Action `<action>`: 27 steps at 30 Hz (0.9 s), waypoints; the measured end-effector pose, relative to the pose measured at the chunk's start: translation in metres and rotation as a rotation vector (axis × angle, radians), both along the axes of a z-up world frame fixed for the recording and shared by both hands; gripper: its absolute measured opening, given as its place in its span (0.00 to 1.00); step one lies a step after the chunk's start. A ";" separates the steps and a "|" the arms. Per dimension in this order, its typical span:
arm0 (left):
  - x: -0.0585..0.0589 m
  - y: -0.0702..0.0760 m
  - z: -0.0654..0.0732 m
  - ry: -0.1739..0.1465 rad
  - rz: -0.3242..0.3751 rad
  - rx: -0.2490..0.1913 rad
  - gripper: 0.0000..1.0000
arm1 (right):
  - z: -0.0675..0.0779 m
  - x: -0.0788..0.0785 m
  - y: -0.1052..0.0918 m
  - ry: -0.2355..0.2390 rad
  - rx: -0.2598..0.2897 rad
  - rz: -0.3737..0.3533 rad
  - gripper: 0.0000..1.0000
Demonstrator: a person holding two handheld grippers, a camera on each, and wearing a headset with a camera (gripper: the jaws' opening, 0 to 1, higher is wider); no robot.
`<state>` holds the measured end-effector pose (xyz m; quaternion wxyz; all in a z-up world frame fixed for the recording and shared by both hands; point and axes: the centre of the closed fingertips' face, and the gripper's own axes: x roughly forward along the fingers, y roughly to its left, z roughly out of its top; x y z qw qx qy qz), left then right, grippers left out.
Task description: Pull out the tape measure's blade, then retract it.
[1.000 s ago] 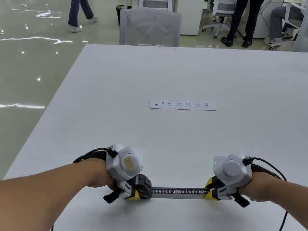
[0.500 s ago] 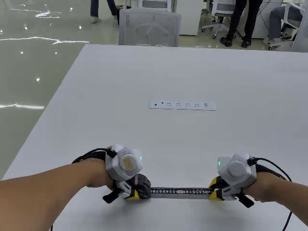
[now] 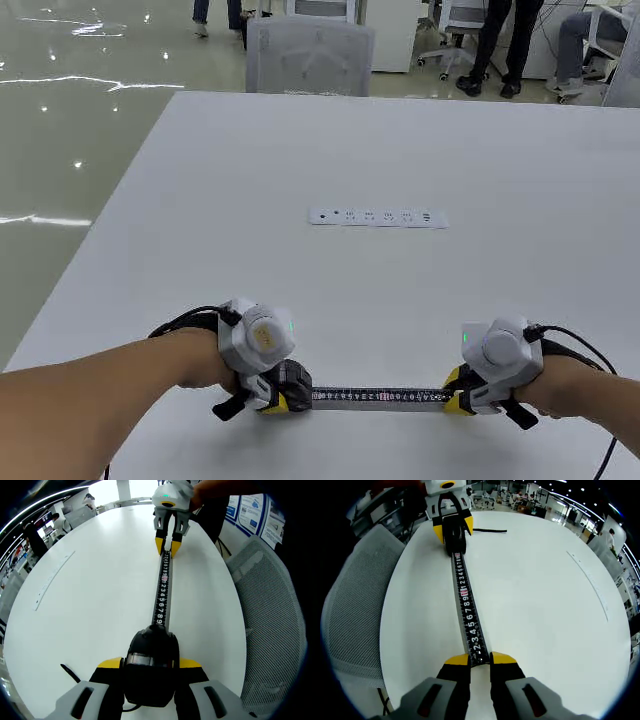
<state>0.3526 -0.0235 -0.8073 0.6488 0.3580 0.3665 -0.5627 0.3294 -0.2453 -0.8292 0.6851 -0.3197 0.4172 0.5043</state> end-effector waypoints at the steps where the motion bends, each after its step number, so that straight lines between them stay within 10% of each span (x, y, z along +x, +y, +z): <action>1: 0.000 0.000 0.000 0.000 0.000 0.000 0.35 | 0.000 0.000 -0.001 0.000 -0.001 -0.001 0.13; 27: 0.000 0.000 0.000 0.005 0.008 -0.002 0.35 | 0.000 -0.001 -0.022 0.006 -0.019 -0.019 0.13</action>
